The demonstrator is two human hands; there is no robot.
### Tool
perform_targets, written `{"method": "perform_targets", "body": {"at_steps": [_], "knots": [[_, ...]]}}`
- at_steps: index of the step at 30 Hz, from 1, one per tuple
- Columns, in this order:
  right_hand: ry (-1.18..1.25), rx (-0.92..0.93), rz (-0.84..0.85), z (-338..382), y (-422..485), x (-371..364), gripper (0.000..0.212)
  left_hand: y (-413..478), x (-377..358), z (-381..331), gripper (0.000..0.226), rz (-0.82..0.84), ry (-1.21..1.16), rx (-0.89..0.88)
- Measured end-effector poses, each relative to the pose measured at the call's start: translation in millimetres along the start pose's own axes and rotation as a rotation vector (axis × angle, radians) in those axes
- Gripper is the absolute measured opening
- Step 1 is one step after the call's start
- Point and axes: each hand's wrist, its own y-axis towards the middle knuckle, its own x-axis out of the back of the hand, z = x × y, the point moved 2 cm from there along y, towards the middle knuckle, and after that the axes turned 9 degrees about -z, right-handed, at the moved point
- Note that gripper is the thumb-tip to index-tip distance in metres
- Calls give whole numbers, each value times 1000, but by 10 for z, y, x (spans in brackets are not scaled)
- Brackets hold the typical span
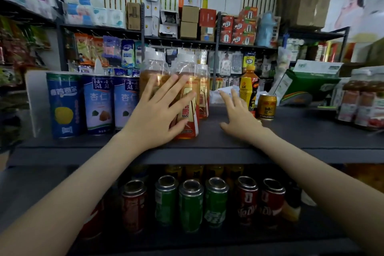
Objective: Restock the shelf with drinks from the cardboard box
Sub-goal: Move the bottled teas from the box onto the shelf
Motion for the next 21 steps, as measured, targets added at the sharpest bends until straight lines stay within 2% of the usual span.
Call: {"method": "perform_targets", "body": {"at_steps": [3,6,8,11,14,17,21], "knots": [[-30,69,-138,191,-435,289,63,-227,310,-250,45,-39,-160,145],[46,322,-377,567,-996,546,44,-649,682,-571,36,-49,-300,308],[183,462,-419,850,-1429,572,37,-1021,900,-792,34,9,-340,384],[405,584,-240,1230,-2095,315,33,-1739,1200,-1128,36,191,-361,552],[543,595,53,1584,-2736,-142,36,-2666,1554,-1500,40,433,-349,857],[603,613,370,2020,-3312,-584,42,-3570,2101,-1816,43,716,-234,1076],[683,659,667,2728,-3919,-945,44,-4519,3057,-2082,47,1012,-47,1295]]}}
